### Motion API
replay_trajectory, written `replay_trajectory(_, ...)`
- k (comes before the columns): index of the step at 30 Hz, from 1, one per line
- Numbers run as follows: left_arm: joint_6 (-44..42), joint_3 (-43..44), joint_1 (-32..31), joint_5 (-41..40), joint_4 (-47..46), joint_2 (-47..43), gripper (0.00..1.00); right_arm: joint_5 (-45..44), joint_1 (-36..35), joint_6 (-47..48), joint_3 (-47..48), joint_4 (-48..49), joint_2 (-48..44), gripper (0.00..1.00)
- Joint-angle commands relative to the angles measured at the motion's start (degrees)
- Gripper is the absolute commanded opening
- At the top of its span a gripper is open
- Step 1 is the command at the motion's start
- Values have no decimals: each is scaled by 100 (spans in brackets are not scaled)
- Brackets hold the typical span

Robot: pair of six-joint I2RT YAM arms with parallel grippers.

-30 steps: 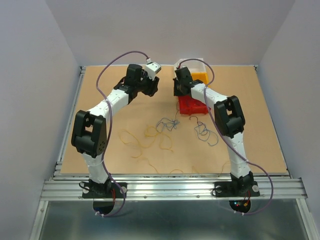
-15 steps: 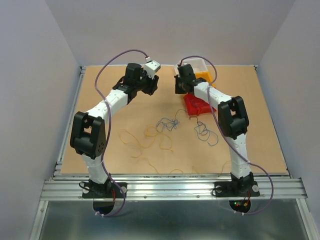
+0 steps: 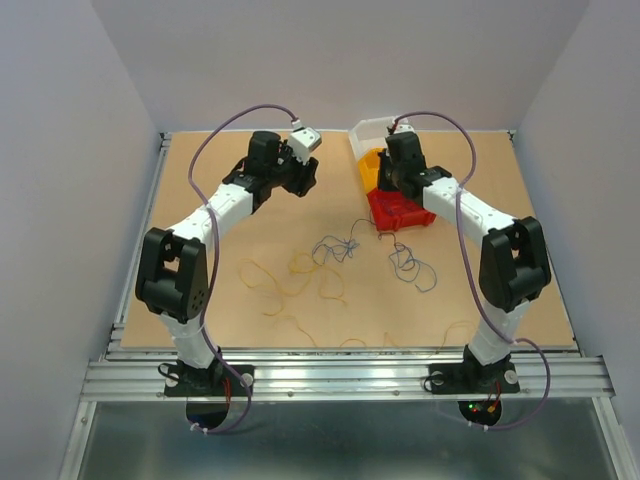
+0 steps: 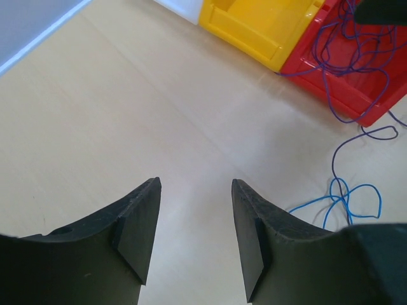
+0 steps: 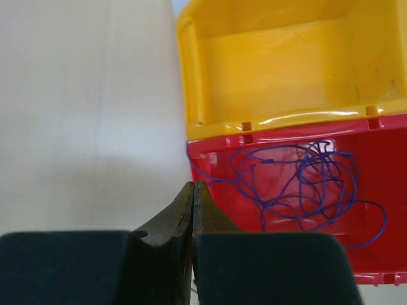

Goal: Untangle the cables

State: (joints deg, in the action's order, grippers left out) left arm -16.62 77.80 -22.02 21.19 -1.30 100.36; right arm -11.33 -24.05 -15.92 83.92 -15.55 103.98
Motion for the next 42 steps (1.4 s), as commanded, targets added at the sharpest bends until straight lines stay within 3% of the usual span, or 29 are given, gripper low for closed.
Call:
replay_trajectory(1, -279, -168, 5, 595, -274, -481, 61, -133, 278, -34, -149, 123, 489, 1)
replay_trajectory(6, -806, -362, -249, 1177, -99, -543, 65, -36, 463, -34, 80, 105, 1000, 1)
replay_trajectory(14, -1378, -635, -1216, 729, -55, -228, 66, 61, 516, -7, 344, -9, 1449, 1)
replay_trajectory(18, -1361, -442, -1278, 606, -37, 369, 66, -9, 516, -69, 309, -18, 1379, 1)
replay_trajectory(31, -1063, 366, -1296, 965, -72, 1266, 66, 149, 507, -218, -1377, 1054, -685, 9)
replay_trajectory(42, -974, 842, -1410, 1203, 59, 1802, 61, -88, 516, -183, -2098, 1151, -1775, 11)
